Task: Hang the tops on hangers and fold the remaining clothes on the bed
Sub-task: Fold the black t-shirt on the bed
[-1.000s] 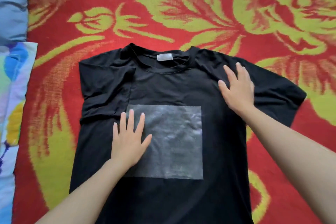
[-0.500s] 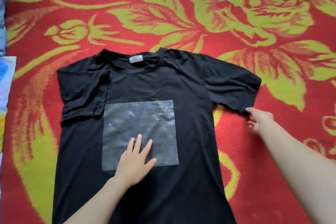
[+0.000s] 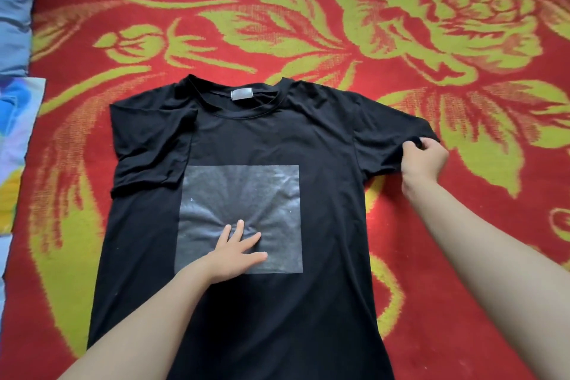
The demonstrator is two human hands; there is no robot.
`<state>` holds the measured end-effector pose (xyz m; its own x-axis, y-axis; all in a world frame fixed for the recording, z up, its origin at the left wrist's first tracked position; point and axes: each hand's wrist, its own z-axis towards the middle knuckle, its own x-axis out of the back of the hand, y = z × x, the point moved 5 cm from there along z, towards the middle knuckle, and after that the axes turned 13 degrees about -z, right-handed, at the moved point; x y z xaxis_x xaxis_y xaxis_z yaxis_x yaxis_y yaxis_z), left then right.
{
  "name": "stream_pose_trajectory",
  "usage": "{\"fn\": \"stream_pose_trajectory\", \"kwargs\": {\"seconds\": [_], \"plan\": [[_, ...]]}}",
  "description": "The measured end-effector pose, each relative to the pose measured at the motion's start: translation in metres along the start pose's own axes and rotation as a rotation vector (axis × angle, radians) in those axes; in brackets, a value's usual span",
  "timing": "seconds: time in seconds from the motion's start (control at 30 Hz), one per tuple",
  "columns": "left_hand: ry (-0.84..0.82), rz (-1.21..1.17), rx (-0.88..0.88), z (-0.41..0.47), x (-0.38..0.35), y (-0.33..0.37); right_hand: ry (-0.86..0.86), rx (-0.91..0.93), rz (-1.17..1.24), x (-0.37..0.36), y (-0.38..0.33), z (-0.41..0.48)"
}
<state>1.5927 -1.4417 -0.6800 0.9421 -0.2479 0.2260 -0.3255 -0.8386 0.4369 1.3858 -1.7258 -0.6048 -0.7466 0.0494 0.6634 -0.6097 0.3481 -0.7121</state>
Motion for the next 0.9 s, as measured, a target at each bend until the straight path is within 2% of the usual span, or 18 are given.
{"fn": "stream_pose_trajectory", "kwargs": {"seconds": [0.1,0.17,0.2,0.27,0.3,0.33,0.43,0.53,0.6,0.7,0.77,0.83,0.9], "plan": [[-0.041,-0.015,0.021,-0.001,0.002,0.002,-0.091,0.506,-0.319,-0.037,-0.052,-0.042],[-0.049,-0.007,0.024,0.000,0.002,0.003,-0.284,0.797,-0.461,-0.069,-0.069,-0.083],[-0.049,0.002,0.026,0.000,0.001,0.003,-0.439,0.894,-0.598,-0.083,-0.068,-0.104],[-0.051,0.019,0.042,0.002,0.001,0.002,-0.754,0.971,-0.894,-0.107,-0.044,-0.130],[-0.057,0.025,0.048,0.002,0.000,0.002,-0.847,0.948,-0.989,-0.110,-0.031,-0.134],[-0.063,0.030,0.048,0.003,0.000,0.001,-0.871,0.915,-1.036,-0.111,-0.021,-0.134],[-0.091,0.018,0.039,0.005,0.002,0.001,-0.792,0.890,-1.173,-0.103,0.005,-0.113],[-0.109,-0.019,0.037,0.005,0.001,0.000,-0.809,0.861,-1.342,-0.088,0.034,-0.088],[-0.108,-0.007,0.041,0.002,0.000,0.002,-0.803,0.876,-1.333,-0.085,0.039,-0.082],[-0.089,0.024,-0.020,-0.003,0.016,0.008,-0.690,0.884,-1.196,-0.090,0.016,-0.074],[0.102,-0.136,-0.150,-0.007,0.050,0.013,-0.632,0.898,-1.151,-0.095,-0.007,-0.066],[0.430,-0.264,-0.235,-0.013,0.104,0.006,-0.561,0.895,-1.162,-0.102,-0.029,-0.051],[0.719,-0.172,-0.254,-0.019,0.154,-0.006,-0.505,0.920,-1.202,-0.107,-0.047,-0.037]]}}
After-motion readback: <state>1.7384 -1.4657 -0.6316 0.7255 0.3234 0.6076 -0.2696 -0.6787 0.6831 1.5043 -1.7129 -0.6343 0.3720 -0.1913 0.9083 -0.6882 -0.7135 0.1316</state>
